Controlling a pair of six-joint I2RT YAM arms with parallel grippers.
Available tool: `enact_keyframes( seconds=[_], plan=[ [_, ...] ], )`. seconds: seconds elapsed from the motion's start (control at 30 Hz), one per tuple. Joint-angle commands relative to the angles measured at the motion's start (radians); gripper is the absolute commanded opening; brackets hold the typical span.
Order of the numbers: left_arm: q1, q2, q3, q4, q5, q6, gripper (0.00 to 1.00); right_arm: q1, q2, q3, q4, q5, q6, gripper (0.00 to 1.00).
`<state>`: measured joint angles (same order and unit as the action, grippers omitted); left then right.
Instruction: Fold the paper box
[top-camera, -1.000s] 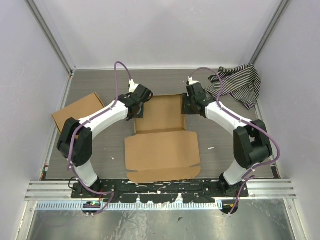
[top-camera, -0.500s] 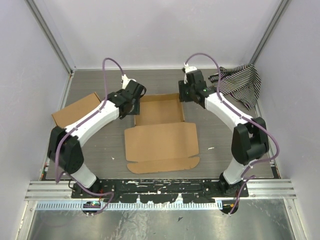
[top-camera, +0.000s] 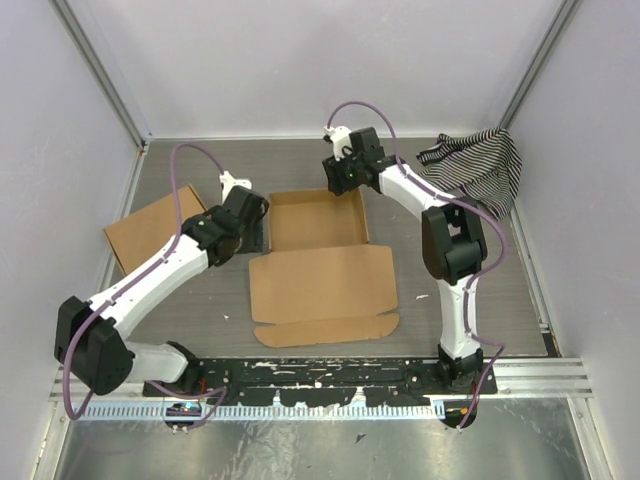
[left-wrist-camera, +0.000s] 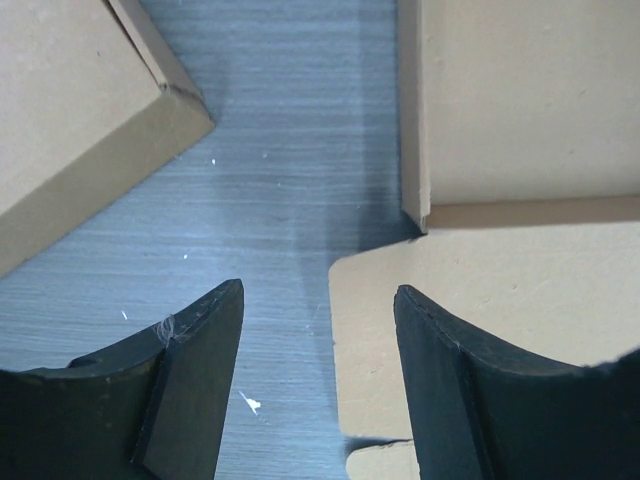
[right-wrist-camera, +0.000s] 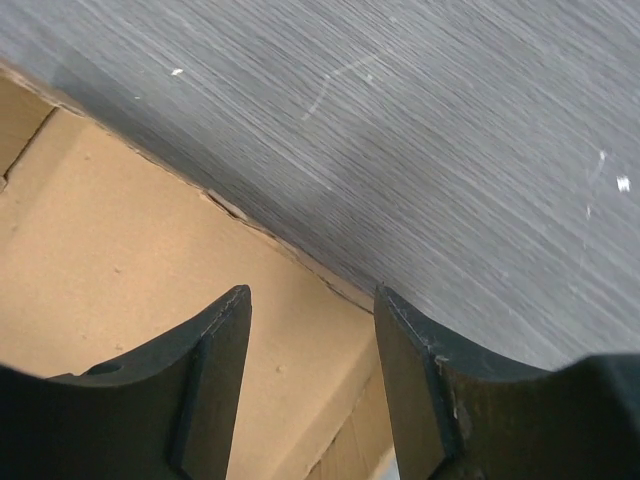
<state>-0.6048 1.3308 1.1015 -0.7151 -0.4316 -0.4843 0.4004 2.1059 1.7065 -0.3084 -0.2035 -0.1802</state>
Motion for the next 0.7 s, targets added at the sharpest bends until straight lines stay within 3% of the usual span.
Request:
enact_keyframes(
  seconds=[0.0, 0.27, 0.67],
  plan=[
    [0.003, -0.053, -0.057, 0.043, 0.026, -0.018, 0.68, 0.012, -0.001, 0.118, 0.048, -0.138, -0.130, 0.58],
    [0.002, -0.115, -0.112, 0.046, 0.037, -0.044, 0.67, 0.063, 0.132, 0.283, -0.135, -0.198, -0.272, 0.58],
    [0.003, -0.213, -0.179, 0.025, 0.027, -0.068, 0.66, 0.097, 0.232, 0.335, -0.148, -0.198, -0.282, 0.58]
  ],
)
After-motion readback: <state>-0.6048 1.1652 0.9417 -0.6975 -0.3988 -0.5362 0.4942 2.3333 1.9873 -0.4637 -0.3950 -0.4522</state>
